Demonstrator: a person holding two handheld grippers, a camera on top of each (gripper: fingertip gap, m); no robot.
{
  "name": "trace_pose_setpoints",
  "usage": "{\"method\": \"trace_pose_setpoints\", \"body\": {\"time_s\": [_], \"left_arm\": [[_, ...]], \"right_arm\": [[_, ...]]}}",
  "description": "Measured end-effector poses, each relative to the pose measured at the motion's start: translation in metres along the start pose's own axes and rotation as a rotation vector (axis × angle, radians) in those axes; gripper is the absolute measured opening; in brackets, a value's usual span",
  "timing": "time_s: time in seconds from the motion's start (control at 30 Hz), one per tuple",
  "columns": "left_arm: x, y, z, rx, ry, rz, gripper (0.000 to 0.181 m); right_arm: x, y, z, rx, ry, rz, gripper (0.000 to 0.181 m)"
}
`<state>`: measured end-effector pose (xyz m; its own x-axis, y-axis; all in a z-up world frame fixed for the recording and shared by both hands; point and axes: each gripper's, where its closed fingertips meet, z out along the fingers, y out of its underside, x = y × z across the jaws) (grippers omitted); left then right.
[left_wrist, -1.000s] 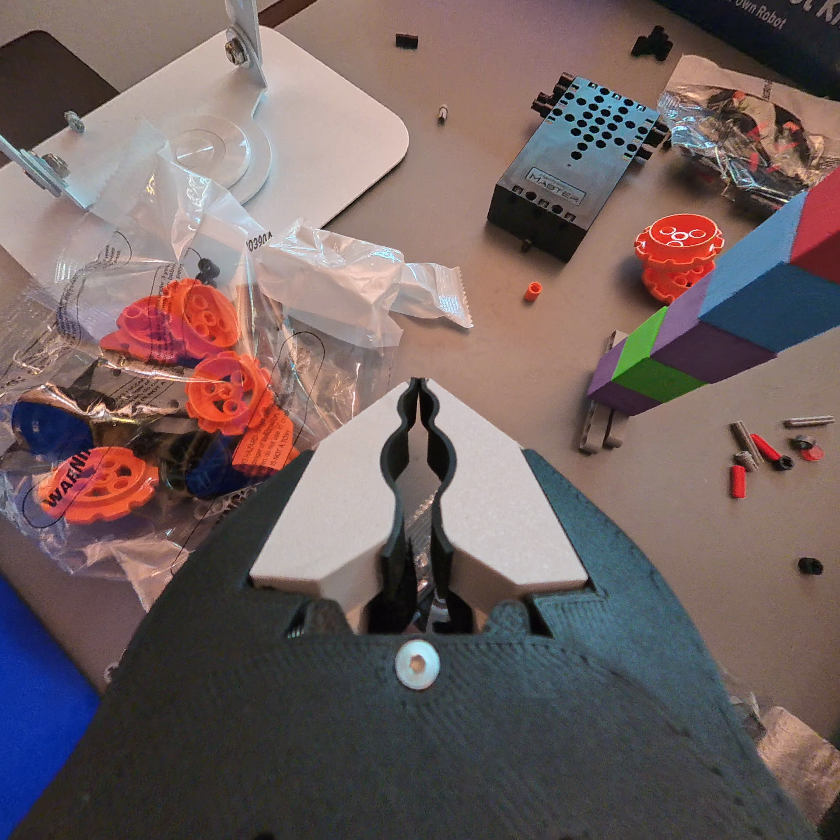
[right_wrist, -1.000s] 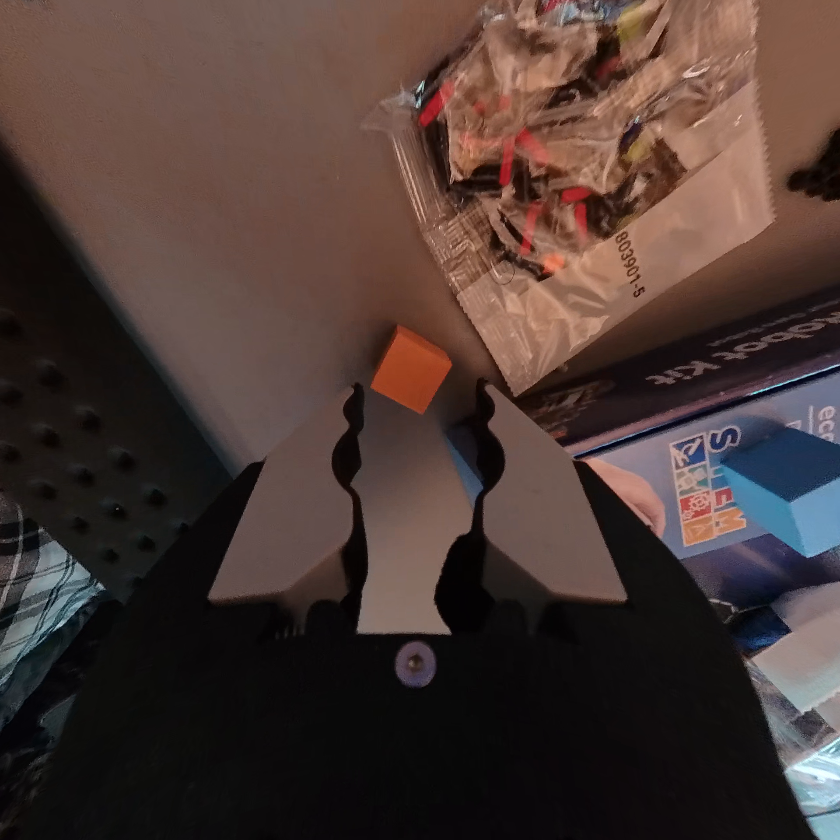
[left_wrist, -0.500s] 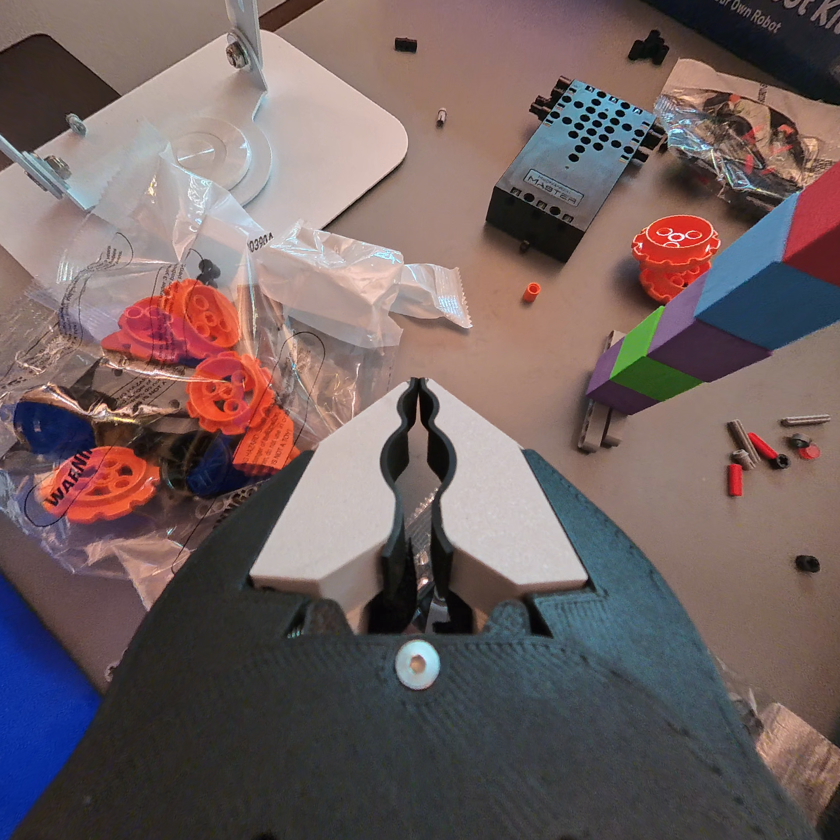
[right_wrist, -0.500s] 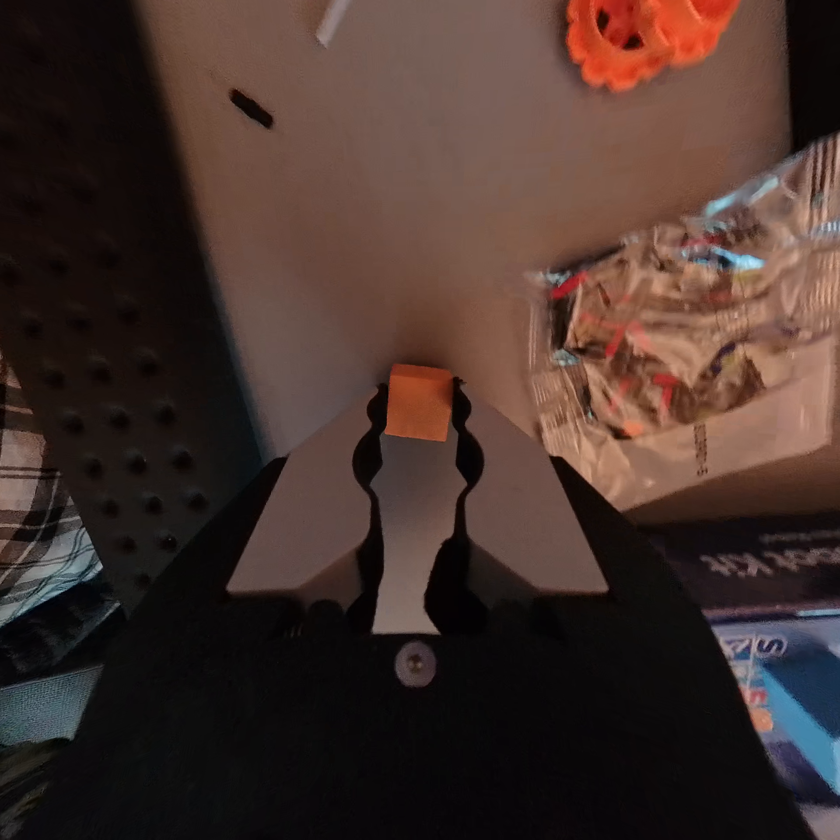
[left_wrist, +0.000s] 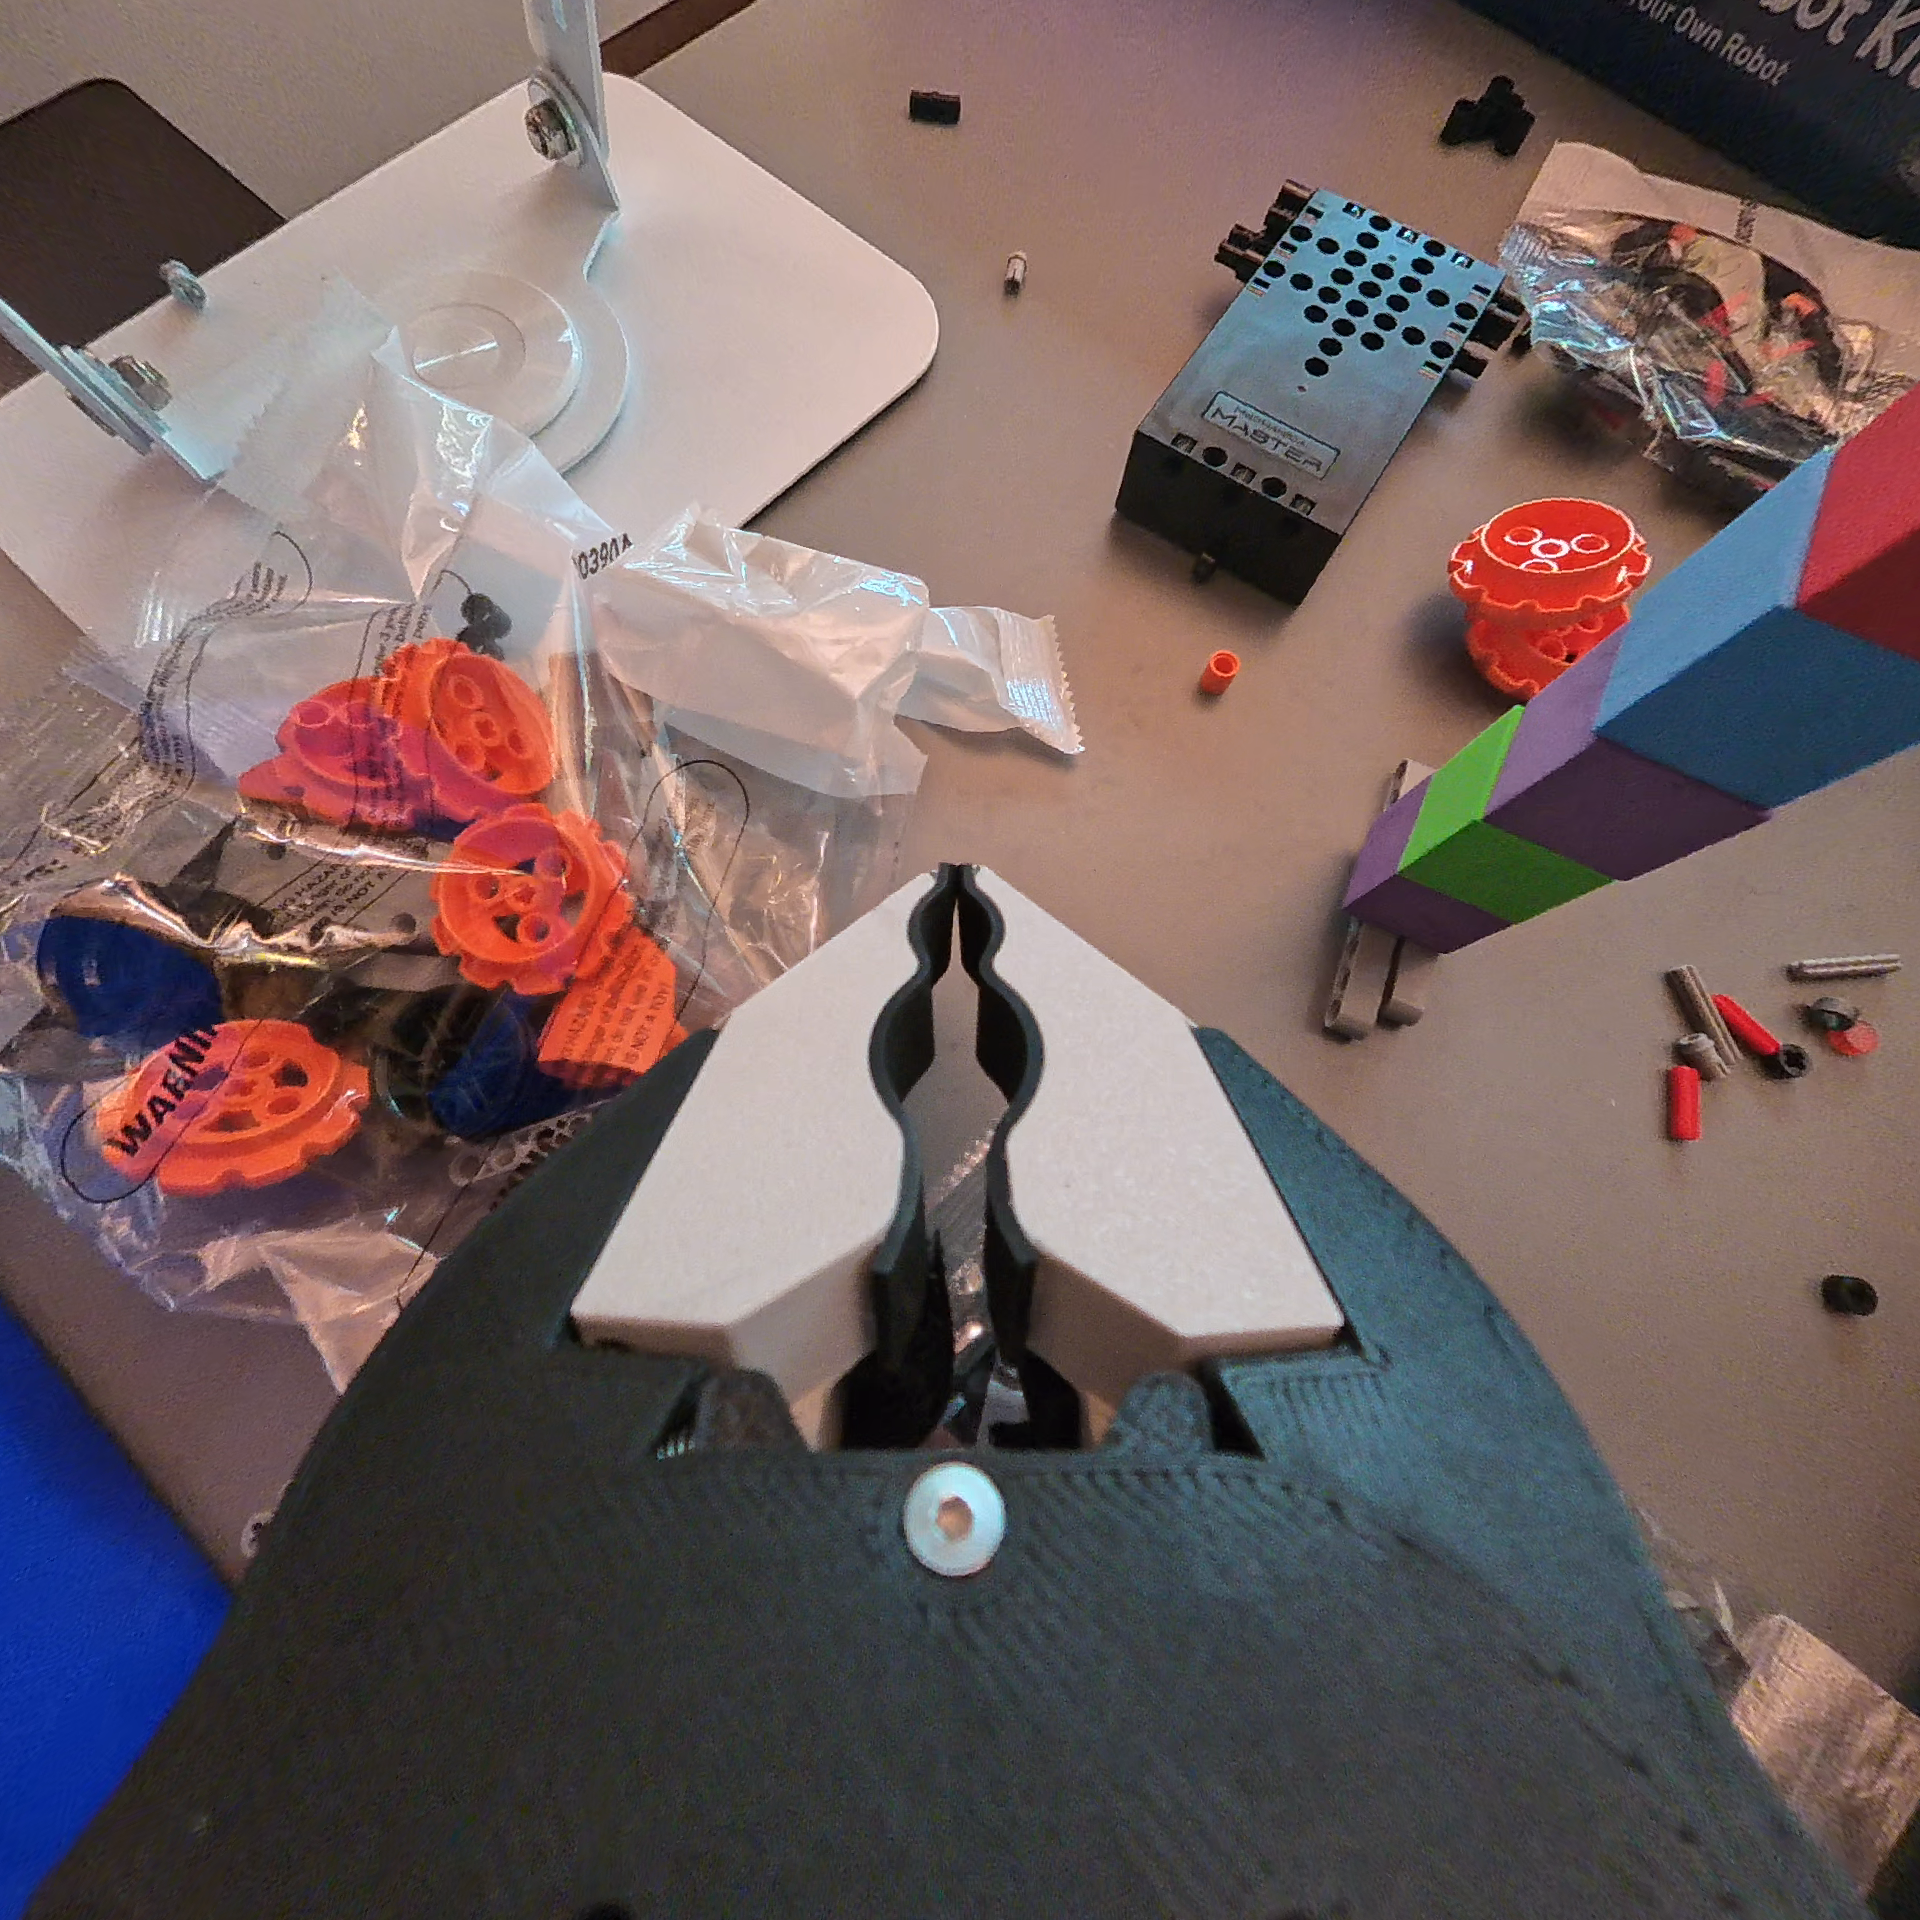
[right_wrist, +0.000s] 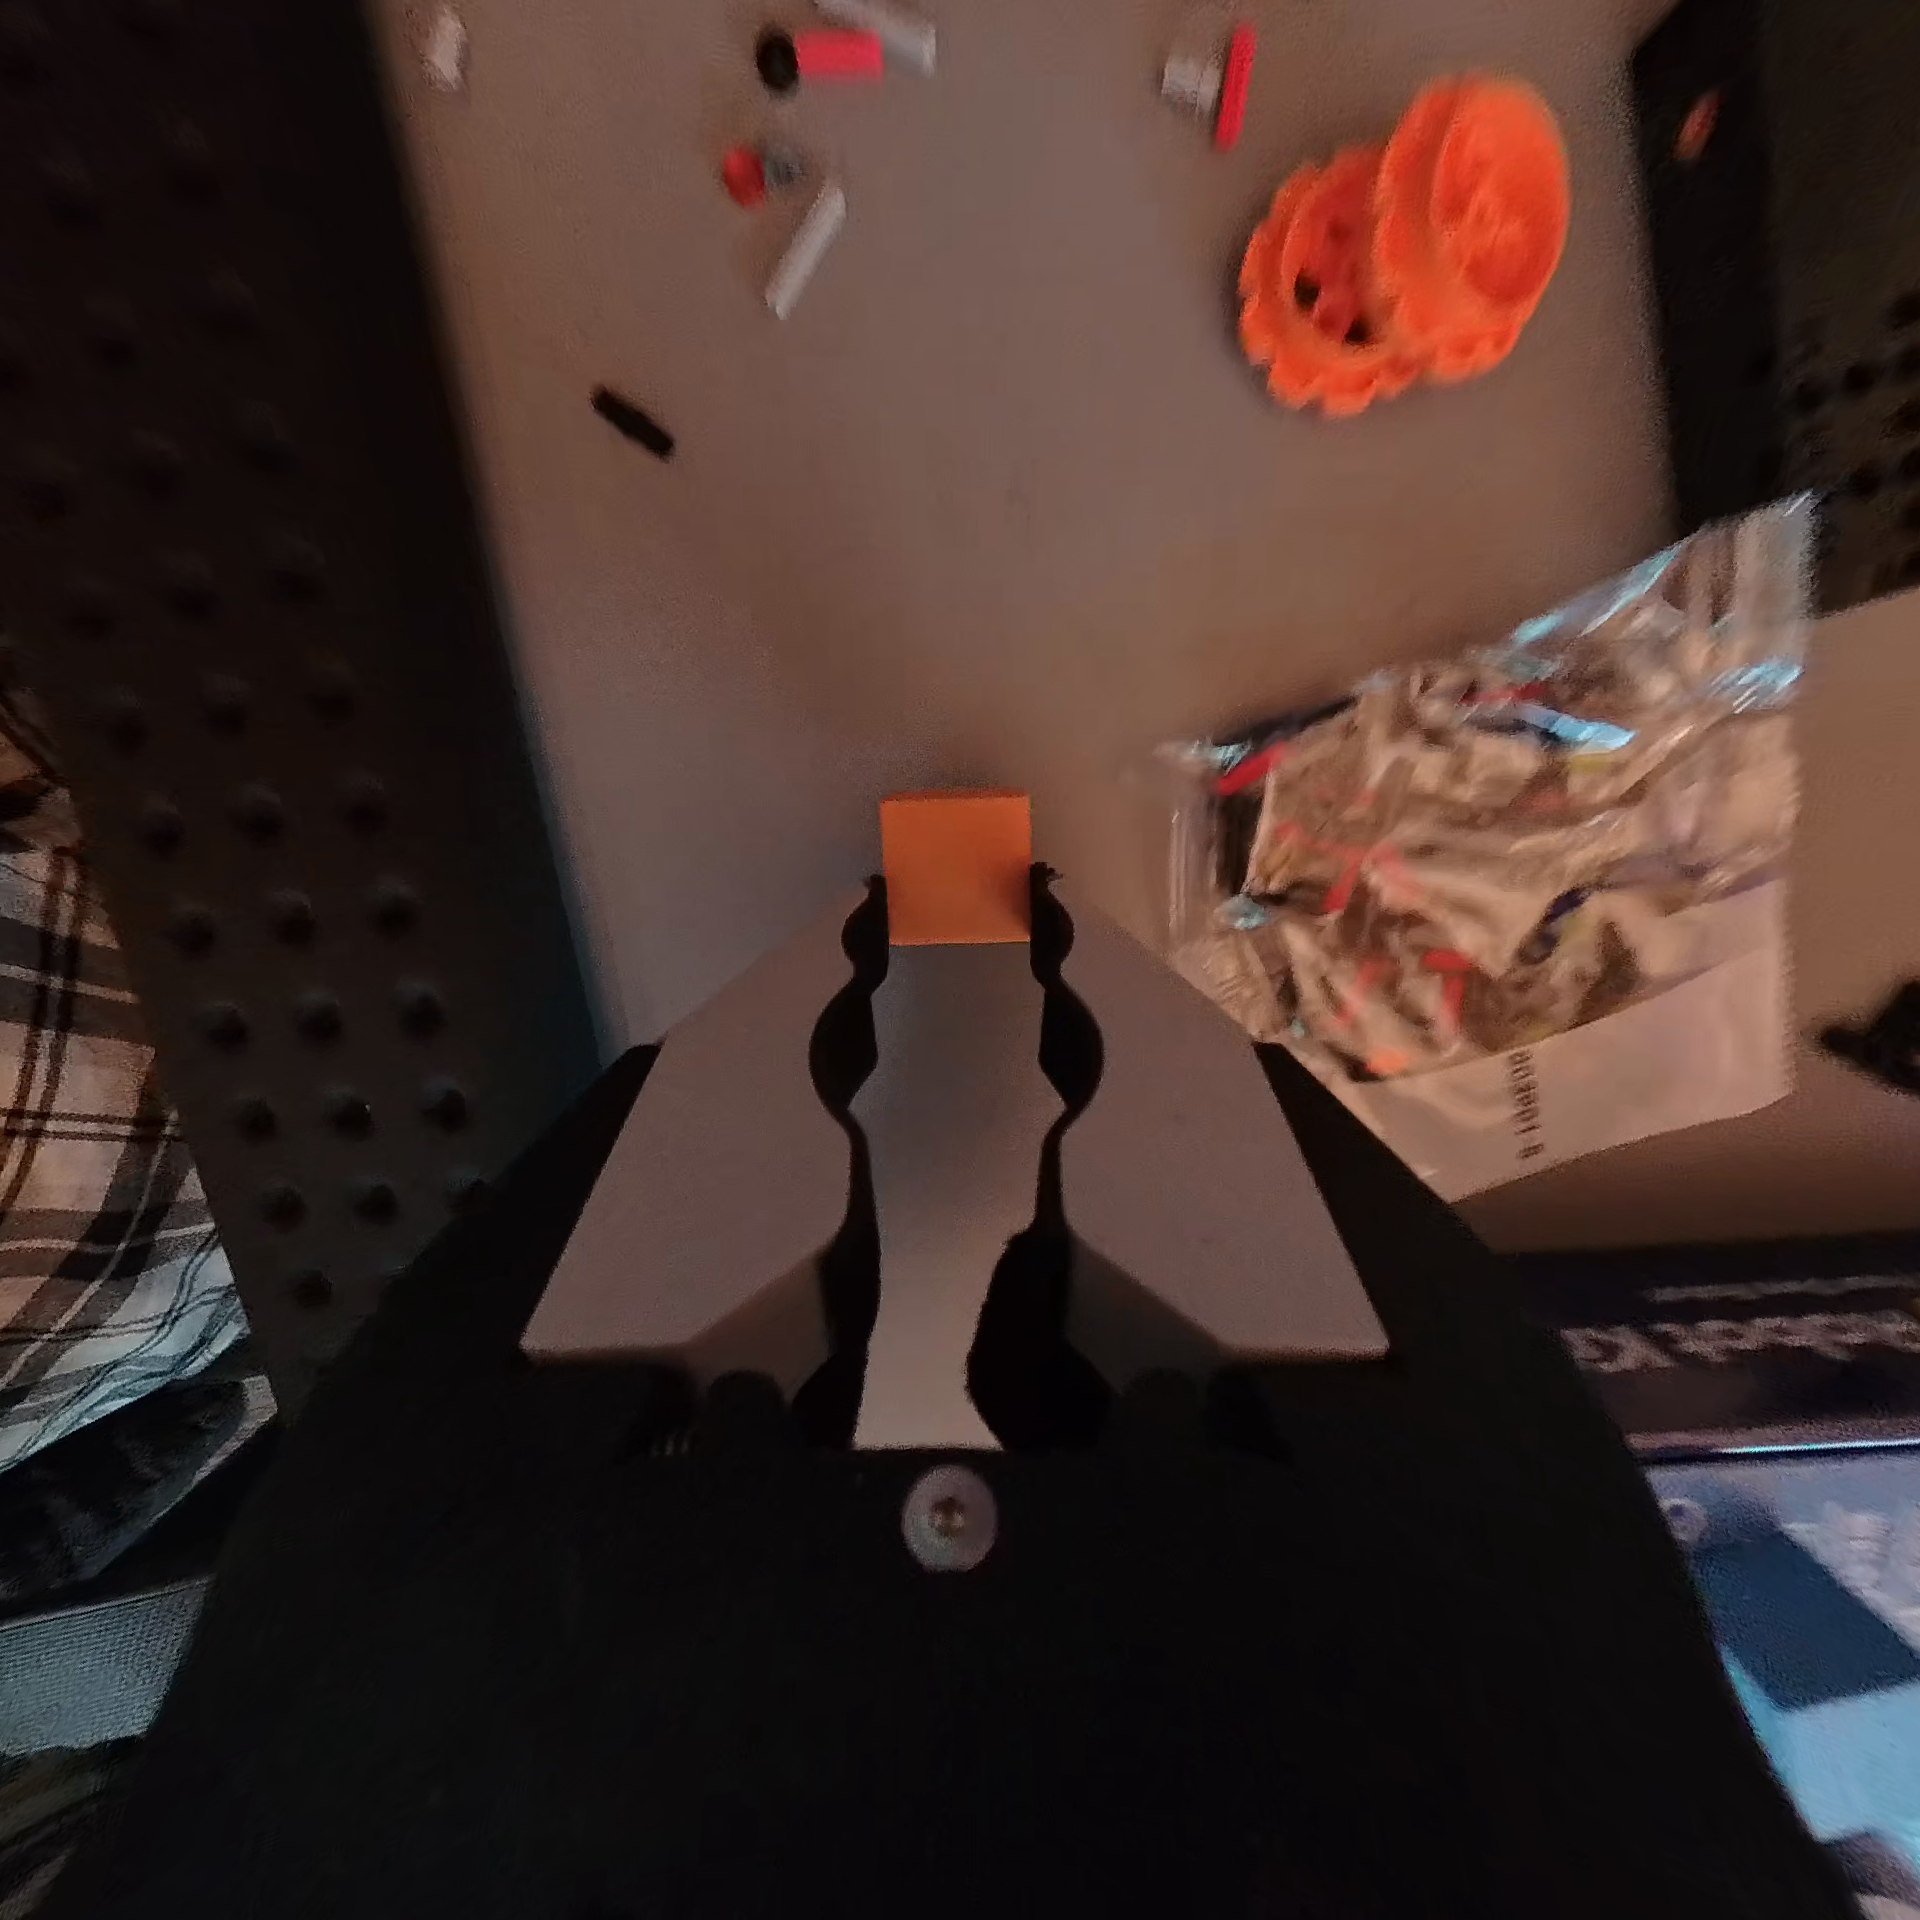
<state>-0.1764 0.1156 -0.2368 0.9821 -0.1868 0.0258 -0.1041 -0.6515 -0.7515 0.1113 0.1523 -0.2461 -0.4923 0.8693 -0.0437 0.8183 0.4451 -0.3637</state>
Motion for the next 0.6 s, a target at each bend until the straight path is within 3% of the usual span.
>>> {"method": "trace_pose_setpoints", "body": {"time_s": [0.1,0.33,0.47,0.6], "left_arm": [[-0.002,-0.002,-0.001,0.010,-0.009,-0.002,0.000],[-0.007,-0.003,-0.003,0.030,-0.025,-0.009,0.000],[-0.008,-0.005,-0.005,0.041,-0.032,-0.007,0.000],[-0.008,-0.008,-0.006,0.051,-0.034,-0.002,0.000]], "right_arm": [[0.007,-0.032,-0.020,0.034,0.032,-0.069,0.026],[0.028,-0.141,-0.066,0.102,0.083,-0.246,0.026],[0.033,-0.191,-0.073,0.123,0.047,-0.306,0.025],[0.038,-0.215,-0.067,0.079,0.032,-0.348,0.025]]}}
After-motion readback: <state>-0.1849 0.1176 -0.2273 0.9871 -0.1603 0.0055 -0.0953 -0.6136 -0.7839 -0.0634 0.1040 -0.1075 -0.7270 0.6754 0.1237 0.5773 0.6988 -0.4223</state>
